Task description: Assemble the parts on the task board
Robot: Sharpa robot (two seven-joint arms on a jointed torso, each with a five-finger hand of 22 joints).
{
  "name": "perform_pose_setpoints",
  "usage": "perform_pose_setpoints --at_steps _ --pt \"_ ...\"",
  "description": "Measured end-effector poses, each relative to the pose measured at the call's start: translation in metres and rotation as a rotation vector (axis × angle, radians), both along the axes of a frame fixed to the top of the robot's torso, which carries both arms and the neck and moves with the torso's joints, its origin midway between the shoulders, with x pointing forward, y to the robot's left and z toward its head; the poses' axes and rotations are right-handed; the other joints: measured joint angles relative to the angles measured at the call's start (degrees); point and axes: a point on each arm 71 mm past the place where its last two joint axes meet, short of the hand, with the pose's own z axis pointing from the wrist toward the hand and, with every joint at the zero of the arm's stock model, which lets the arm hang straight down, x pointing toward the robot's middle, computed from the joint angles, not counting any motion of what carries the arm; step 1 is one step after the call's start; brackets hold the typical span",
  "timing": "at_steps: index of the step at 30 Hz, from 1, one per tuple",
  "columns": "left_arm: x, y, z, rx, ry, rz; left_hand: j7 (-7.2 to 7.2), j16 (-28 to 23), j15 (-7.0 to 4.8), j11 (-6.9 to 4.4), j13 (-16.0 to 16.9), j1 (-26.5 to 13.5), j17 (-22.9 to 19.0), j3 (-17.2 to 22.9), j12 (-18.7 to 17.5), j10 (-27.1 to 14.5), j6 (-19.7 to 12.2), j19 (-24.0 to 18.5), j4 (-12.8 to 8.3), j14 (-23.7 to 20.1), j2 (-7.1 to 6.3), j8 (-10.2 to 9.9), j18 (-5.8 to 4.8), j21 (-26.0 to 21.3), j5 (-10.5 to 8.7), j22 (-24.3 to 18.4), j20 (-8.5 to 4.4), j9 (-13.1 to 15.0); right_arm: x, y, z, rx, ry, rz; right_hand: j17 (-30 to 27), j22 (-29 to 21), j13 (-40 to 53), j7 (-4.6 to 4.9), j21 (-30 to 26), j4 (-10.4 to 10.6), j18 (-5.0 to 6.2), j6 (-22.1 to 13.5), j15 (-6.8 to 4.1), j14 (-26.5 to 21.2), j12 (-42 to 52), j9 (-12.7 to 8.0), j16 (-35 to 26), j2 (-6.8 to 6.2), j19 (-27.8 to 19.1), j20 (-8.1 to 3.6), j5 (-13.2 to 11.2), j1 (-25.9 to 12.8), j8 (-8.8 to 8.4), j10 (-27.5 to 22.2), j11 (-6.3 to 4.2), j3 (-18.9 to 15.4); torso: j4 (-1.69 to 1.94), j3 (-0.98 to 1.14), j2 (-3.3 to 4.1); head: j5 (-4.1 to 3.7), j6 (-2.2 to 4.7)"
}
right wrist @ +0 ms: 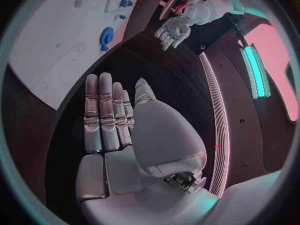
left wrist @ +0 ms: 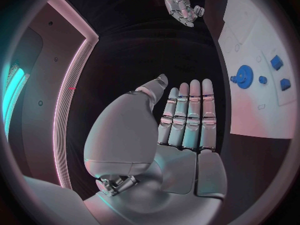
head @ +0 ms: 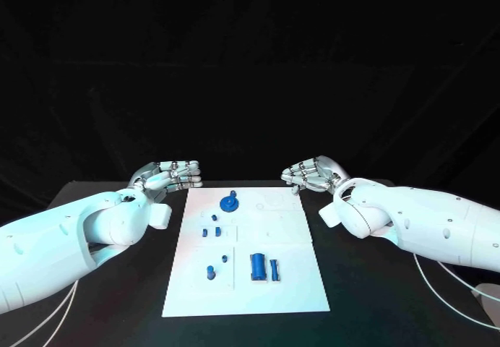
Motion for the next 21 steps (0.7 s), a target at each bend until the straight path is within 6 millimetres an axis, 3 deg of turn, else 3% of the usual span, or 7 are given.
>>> perform_pose_setpoints --at_steps 1,5,11,16,17,18,21 --pt "0.003 0.0 -0.002 -0.007 -0.002 0.012 -0.44 -2.3 0.86 0.97 -0.53 0.0 -1.19 -0.86 -1.07 -1.03 -0.99 -1.08 0.1 -1.35 0.0 -0.16 -0.04 -2.3 0.0 -1.42 1.04 -0.08 0.004 0.002 -0.001 0.021 -0.004 -0.002 -1.86 -2.2 -3.16 0.28 -1.86 -0.07 0.0 0.27 0.3 -0.3 -1.95 -0.87 -2.83 0.13 -0.51 0.51 -0.39 0.7 -0.55 0.51 0.47 0.5 -0.06 -0.01 -0.23 0.22 0.41" --pt "0.012 -0.004 -0.008 -0.028 -0.015 0.058 -1.53 -8.42 3.13 2.98 -1.0 -1.5 -4.92 -6.52 -2.24 -7.64 -4.47 -4.09 1.29 -5.53 -0.3 -0.32 -0.95 -8.33 0.0 -5.23 2.61 -0.1 0.018 0.01 -0.003 0.098 -0.017 -0.009 -8.02 -9.51 -12.34 1.06 -7.97 -0.74 0.0 -0.23 2.57 -3.51 -7.59 -4.16 -12.16 0.17 -2.8 2.8 -1.61 1.53 -1.16 1.38 1.39 1.75 -0.32 0.08 -1.07 1.14 1.74" --pt "0.015 -0.01 -0.018 -0.045 -0.026 0.106 -2.24 -12.74 3.56 2.95 -0.98 0.55 -8.57 -13.03 -2.29 -10.12 -5.63 -2.65 2.07 -5.32 2.2 -0.33 -0.95 -12.92 0.0 -8.67 2.92 -0.08 0.029 0.012 -0.012 0.167 -0.015 -0.025 -16.46 -21.52 -22.38 1.37 -10.46 -2.62 0.0 -0.54 4.32 -4.03 -13.07 -9.43 -20.22 0.59 -7.4 5.56 -2.13 0.95 -1.16 2.77 2.92 3.64 -0.52 0.32 -2.16 2.09 2.66" --pt "0.013 -0.008 -0.019 -0.042 -0.023 0.108 -3.2 -15.01 2.18 1.26 -2.6 -11.42 -11.17 -14.51 -4.02 -18.34 -13.76 -9.01 0.79 -12.7 4.8 -1.97 -1.84 -14.37 -1.42 -11.24 0.38 -1.75 0.027 0.013 -0.011 0.174 -0.013 -0.025 -19.16 -27.95 -25.09 -0.19 -12.41 -4.7 -0.03 -8.82 3.32 -12.73 -15.74 -11.83 -23.06 -1.39 -15.25 3.52 -3.81 -12.88 -2.94 -5.86 1.54 5.71 -0.59 0.37 -2.22 2.24 2.69" --pt "0.012 -0.008 -0.019 -0.042 -0.021 0.108 -3.57 -15.42 1.69 0.69 -2.98 -14.93 -11.77 -14.93 -4.44 -20.73 -16.09 -10.99 0.01 -14.93 5.47 -2.35 -1.99 -14.75 -1.79 -11.75 -0.38 -2.13 0.026 0.014 -0.011 0.179 -0.013 -0.024 -19.66 -29.38 -25.54 -0.71 -12.74 -5.17 -0.97 -11.27 2.98 -15.4 -16.18 -12.36 -23.5 -1.79 -17.47 2.88 -4.26 -16.7 -3.29 -8.55 1.12 6.18 -0.62 0.42 -2.26 2.38 2.69" --pt "0.01 -0.008 -0.02 -0.041 -0.018 0.107 -3.81 -15.77 1.36 0.33 -3.2 -17.38 -12.13 -15.14 -4.65 -22.39 -17.71 -12.36 -0.59 -16.49 5.89 -2.57 -2.75 -14.99 -1.8 -12.08 -0.92 -2.37 0.024 0.016 -0.011 0.185 -0.01 -0.022 -20.0 -30.39 -25.86 -1.06 -12.98 -5.48 -1.33 -12.97 2.73 -17.25 -16.47 -12.68 -23.79 -2.02 -18.98 2.41 -4.58 -19.37 -3.52 -10.43 0.81 6.49 -0.72 0.49 -2.37 2.68 2.78" --pt "0.002 -0.013 -0.025 -0.042 -0.007 0.1 -4.4 -16.24 0.62 -0.48 -3.62 -22.81 -12.81 -15.73 -4.84 -26.08 -21.36 -15.42 -1.72 -19.98 6.66 -2.88 -2.72 -15.58 -2.22 -12.65 -2.09 -2.81 0.015 0.023 -0.015 0.21 0.002 -0.018 -20.77 -32.61 -26.56 -1.84 -13.2 -6.1 -1.34 -16.75 2.15 -21.39 -16.83 -13.46 -24.12 -2.48 -22.4 1.41 -5.32 -25.32 -3.83 -14.6 0.2 7.11 -1.02 0.77 -2.77 3.48 3.05"
